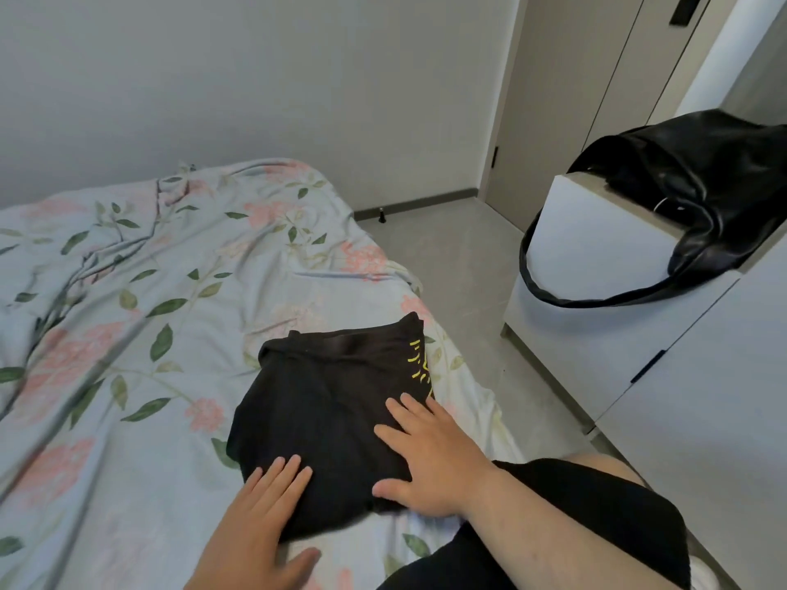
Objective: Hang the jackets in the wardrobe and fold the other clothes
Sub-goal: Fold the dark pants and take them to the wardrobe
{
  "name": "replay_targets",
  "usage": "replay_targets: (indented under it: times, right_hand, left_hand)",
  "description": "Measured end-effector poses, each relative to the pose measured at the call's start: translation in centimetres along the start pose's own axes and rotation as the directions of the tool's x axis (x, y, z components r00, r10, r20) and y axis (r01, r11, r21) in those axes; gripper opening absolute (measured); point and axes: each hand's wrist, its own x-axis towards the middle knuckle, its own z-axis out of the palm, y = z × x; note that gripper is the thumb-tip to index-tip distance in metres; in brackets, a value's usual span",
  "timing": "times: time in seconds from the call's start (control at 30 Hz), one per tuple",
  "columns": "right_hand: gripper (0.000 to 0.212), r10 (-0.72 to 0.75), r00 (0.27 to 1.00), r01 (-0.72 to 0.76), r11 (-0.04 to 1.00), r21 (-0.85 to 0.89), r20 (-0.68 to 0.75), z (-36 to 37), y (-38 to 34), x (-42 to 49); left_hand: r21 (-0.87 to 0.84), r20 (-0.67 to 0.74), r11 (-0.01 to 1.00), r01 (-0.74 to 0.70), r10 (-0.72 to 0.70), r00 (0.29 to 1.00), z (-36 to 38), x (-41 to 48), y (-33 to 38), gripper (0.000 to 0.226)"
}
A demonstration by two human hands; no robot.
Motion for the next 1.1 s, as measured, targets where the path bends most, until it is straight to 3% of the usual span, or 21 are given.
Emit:
replay_targets:
  times: [0.13,0.23,0.37,0.47,0.53,0.57,0.63,0.7,0.77,0.83,0.9,1.0,1.1]
  right_hand:
    - [0.095,0.044,0.980,-0.028,0.996,-0.085,0.193,-0.3,-0.1,-1.7]
    - [0.097,0.116,0.969,-0.095,0.990,-0.104,0.220,-1.1,-0.4,-2.6]
    - [0.043,0.113,0.992,-0.108,0.990,-0.085,0.048,-2.8,-1.4,-3.4]
    - [0.030,0.161,0.975,-0.171,0.984,0.054,0.155,-3.7,-1.8,-4.6]
    - [0.016,0.170,0.953,-0.225,0.952,0.209,0.250,-3.7,-1.8,-5.8]
    - [0.005,0.170,0.942,-0.254,0.924,0.285,0.290,-3.8,-1.7,-6.5]
    - [0.011,0.178,0.918,-0.325,0.849,0.417,0.353,-4.1,-1.3,-7.9]
    - [0.014,0.201,0.917,-0.378,0.715,0.588,0.345,-4.4,-0.5,-8.6]
    - [0.019,0.257,0.919,-0.391,0.508,0.767,0.298,-4.8,0.0,-8.7]
    - [0.029,0.358,0.909,-0.326,0.286,0.901,0.215,-4.7,0.5,-8.3]
    - [0.031,0.482,0.867,-0.215,0.138,0.967,0.124,-4.4,1.0,-7.6]
    - [0.023,0.581,0.811,-0.147,0.088,0.985,0.069,-4.1,1.3,-6.0]
    - [0.013,0.674,0.738,-0.191,0.167,0.967,0.029,-4.0,1.1,-3.8]
  left_hand:
    - [-0.016,-0.064,0.997,0.079,-0.080,0.995,0.5,-0.9,-0.8,0.074]
    - [-0.024,-0.059,0.989,0.149,-0.150,0.987,0.3,0.3,-0.6,0.074]
    - [0.017,-0.050,0.987,0.158,-0.157,0.986,-2.5,1.9,0.7,0.024]
    - [0.081,0.097,0.987,0.140,-0.148,0.984,-4.6,2.7,0.8,0.019]
    - [-0.069,0.303,0.985,0.161,-0.133,0.944,-6.7,2.7,1.0,0.009]
    - [-0.182,0.423,0.965,0.191,-0.098,0.901,-7.9,2.4,1.2,0.005]
    - [-0.341,0.619,0.903,0.260,0.007,0.786,-10.3,1.9,1.6,0.009]
    - [-0.454,0.699,0.827,0.332,0.099,0.708,-11.9,1.5,1.7,0.009]
    - [-0.597,0.652,0.690,0.409,0.121,0.748,-12.4,1.6,1.1,0.003]
    - [-0.733,0.558,0.522,0.436,0.096,0.824,-12.6,1.9,-0.1,0.024]
    - [-0.802,0.497,0.410,0.435,0.052,0.866,-12.5,2.5,-1.3,0.037]
    - [-0.812,0.433,0.369,0.452,-0.137,0.891,-11.7,3.7,-2.7,0.036]
    - [-0.826,0.305,0.330,0.456,-0.419,0.855,-9.6,5.2,-3.3,0.018]
